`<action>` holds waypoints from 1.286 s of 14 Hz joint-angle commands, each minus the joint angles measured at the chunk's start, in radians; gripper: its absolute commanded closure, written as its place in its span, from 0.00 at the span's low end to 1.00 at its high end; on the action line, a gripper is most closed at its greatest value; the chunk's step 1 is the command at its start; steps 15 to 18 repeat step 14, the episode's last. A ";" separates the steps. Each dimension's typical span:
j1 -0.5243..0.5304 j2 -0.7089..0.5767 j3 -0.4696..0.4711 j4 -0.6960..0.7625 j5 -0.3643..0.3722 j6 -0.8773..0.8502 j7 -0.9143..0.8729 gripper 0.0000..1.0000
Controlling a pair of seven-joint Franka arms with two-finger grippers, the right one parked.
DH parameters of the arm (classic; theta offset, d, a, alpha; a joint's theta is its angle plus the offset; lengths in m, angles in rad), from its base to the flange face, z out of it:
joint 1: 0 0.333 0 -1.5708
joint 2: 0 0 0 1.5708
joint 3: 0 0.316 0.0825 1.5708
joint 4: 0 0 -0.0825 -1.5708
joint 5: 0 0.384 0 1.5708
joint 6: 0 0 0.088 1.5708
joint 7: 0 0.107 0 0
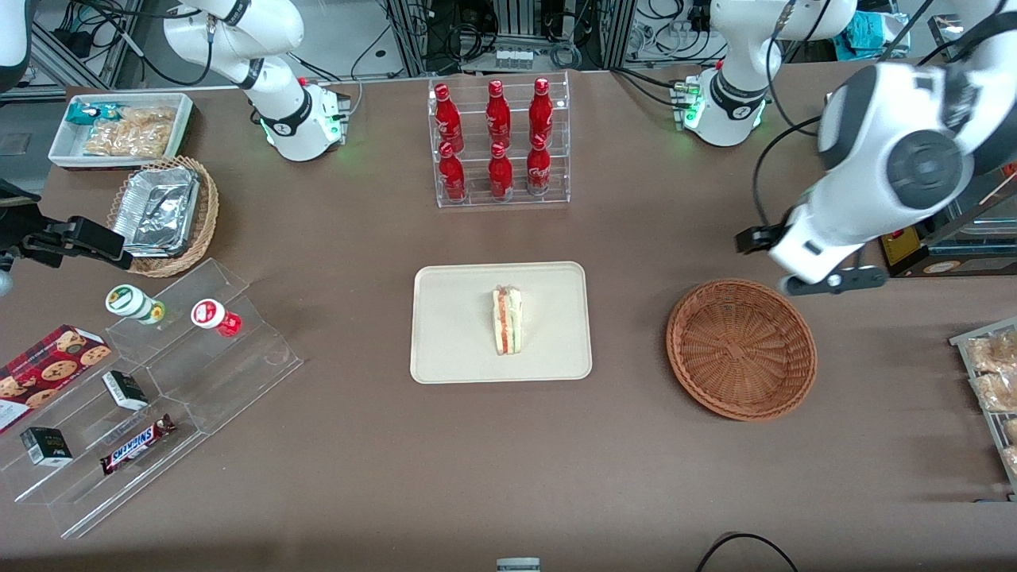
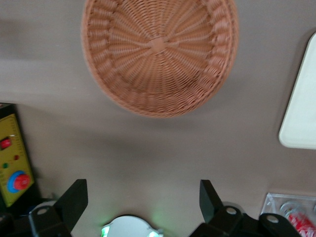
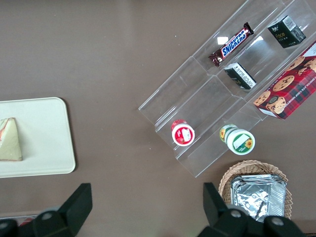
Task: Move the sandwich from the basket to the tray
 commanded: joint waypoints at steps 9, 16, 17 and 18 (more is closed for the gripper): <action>0.195 -0.058 -0.082 0.165 -0.010 -0.085 0.176 0.00; 0.092 -0.057 0.008 0.157 -0.012 0.008 0.159 0.00; 0.092 -0.057 0.008 0.157 -0.012 0.008 0.159 0.00; 0.092 -0.057 0.008 0.157 -0.012 0.008 0.159 0.00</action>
